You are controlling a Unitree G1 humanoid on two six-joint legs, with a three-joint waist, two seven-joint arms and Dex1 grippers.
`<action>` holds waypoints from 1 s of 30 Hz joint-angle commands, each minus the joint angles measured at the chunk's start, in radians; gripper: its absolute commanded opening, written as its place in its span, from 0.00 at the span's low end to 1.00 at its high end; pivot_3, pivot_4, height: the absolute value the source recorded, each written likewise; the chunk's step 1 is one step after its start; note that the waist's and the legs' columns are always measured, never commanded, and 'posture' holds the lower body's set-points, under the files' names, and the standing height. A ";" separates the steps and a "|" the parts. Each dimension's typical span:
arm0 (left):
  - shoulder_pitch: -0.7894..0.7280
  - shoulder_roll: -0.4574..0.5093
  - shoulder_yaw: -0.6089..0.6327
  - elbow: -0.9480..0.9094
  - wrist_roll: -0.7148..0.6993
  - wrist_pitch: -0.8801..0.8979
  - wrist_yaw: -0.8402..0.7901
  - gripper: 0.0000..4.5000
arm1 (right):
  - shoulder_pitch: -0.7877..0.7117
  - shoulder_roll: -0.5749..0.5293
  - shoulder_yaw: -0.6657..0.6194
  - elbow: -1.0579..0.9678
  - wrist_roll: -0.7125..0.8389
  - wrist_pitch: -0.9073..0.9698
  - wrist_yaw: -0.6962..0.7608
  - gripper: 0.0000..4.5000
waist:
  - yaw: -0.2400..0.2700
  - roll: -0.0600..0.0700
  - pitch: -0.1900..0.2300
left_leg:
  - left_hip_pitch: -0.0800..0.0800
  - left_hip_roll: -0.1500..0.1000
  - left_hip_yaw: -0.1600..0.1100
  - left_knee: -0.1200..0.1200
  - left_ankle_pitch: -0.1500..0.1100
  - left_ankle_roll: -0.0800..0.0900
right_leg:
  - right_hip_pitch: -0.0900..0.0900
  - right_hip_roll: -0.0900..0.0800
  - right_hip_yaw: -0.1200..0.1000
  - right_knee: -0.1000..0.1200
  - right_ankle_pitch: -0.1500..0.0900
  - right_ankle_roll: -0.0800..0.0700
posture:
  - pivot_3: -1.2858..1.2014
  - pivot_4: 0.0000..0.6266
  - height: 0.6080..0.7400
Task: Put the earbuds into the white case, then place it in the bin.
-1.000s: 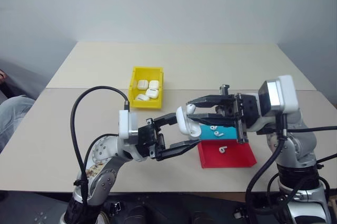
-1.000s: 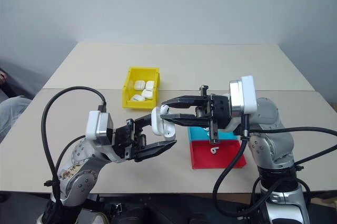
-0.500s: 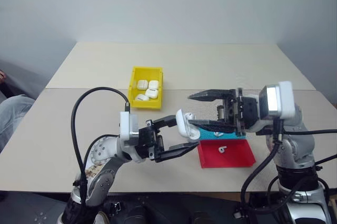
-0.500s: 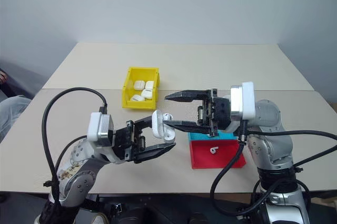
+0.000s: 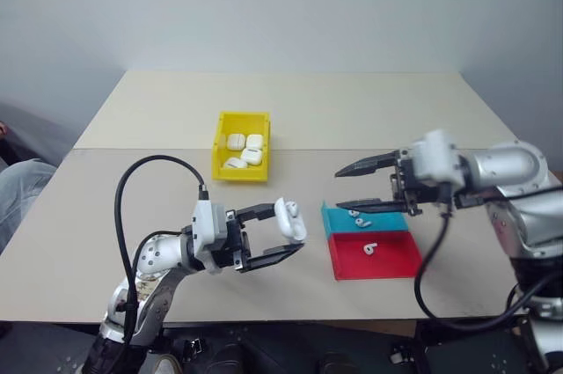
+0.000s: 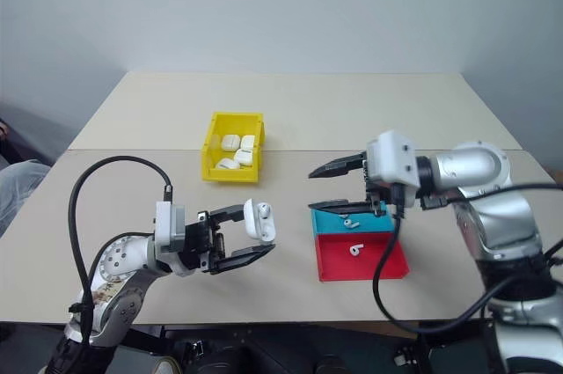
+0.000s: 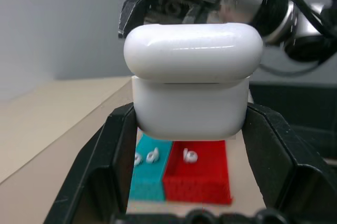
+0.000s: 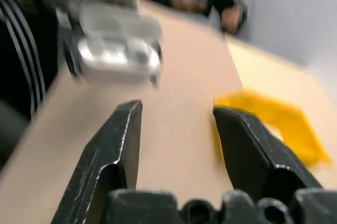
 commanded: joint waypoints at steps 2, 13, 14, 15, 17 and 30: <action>-0.005 0.024 0.045 0.041 0.050 -0.073 0.004 0.61 | -0.142 -0.017 0.149 0.183 -0.209 -0.089 0.088 0.59 | 0.001 0.000 0.000 | -0.001 0.000 0.001 0.000 0.000 0.000 | -0.002 0.000 0.001 0.000 0.000 0.000 | 0.52 0.24 1.00; 0.069 0.023 0.045 -0.018 0.064 -0.078 0.050 0.61 | -0.366 0.072 0.359 0.620 -0.513 -0.627 0.167 0.59 | 0.005 0.000 0.000 | -0.011 0.000 0.003 -0.001 0.000 0.000 | -0.013 0.000 0.001 -0.001 0.000 0.000 | 0.52 0.24 1.00; 0.074 0.021 0.045 -0.022 0.065 -0.079 0.055 0.61 | -0.379 0.080 0.370 0.655 -0.532 -0.676 0.169 0.59 | 0.004 0.000 0.000 | -0.011 0.000 0.003 -0.001 0.000 0.000 | -0.013 0.000 0.001 -0.001 0.000 0.000 | 0.52 0.24 1.00; 0.081 0.020 0.043 -0.028 0.067 -0.078 0.061 0.61 | -0.392 0.089 0.382 0.690 -0.554 -0.719 0.168 0.59 | 0.004 0.000 0.000 | -0.011 0.000 0.003 -0.001 0.000 0.000 | -0.013 0.000 0.002 0.000 0.000 0.000 | 0.52 0.24 1.00; 0.091 0.018 0.040 -0.040 0.068 -0.074 0.069 0.61 | -0.413 0.108 0.396 0.748 -0.585 -0.768 0.160 0.59 | 0.004 0.000 0.000 | -0.011 0.001 0.003 -0.001 0.000 0.000 | -0.013 0.000 0.002 0.000 0.000 0.000 | 0.52 0.24 1.00; 0.135 0.024 0.029 -0.075 0.084 -0.078 0.099 0.61 | -0.498 0.198 0.433 0.992 -0.701 -0.963 0.098 0.59 | 0.002 0.001 0.000 | -0.011 0.001 0.003 0.000 0.001 -0.001 | -0.013 0.000 0.001 0.003 0.000 0.000 | 0.52 0.24 1.00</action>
